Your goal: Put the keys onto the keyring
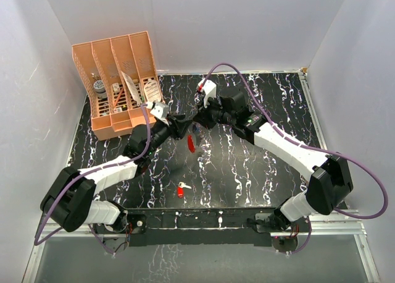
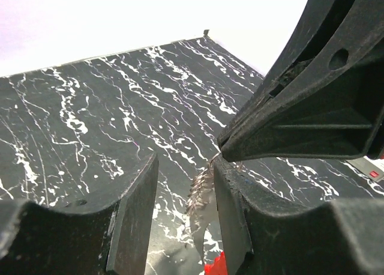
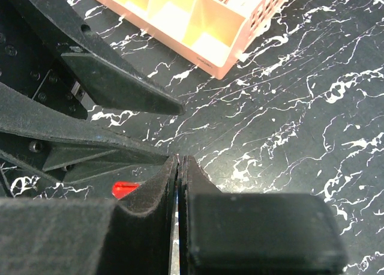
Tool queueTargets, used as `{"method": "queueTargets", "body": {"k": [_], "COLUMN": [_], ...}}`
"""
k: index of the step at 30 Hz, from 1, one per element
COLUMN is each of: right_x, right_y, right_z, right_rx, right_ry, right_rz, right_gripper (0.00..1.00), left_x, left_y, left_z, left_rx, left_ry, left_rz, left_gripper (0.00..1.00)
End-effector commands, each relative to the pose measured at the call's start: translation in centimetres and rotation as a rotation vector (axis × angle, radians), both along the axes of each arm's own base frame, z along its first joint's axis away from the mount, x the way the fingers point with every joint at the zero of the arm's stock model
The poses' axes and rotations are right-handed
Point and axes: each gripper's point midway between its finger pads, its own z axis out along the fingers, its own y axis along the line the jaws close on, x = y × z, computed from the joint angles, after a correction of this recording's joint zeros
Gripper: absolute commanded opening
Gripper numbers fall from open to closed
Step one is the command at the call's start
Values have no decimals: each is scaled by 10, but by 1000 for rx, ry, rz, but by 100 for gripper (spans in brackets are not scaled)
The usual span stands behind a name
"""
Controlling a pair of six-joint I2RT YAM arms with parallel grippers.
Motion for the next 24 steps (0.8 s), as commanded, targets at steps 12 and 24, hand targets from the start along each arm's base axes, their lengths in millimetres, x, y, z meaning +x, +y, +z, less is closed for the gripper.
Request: {"method": "queueTargets", "body": {"k": [12,24], "right_x": [-2,10], "right_y": [9,6], "right_z": [42,46], "right_rx": [90,95], "right_ry": [-71,-78], "right_rz": [45,-22], "right_gripper": [0,0], "left_x": [-6,-27], "left_y": [-4,5], "left_z": [17,29], "left_rx": [47,4], "left_ry": [-166,-209], "left_rz": [10,-3], "left_gripper": [40,48]}}
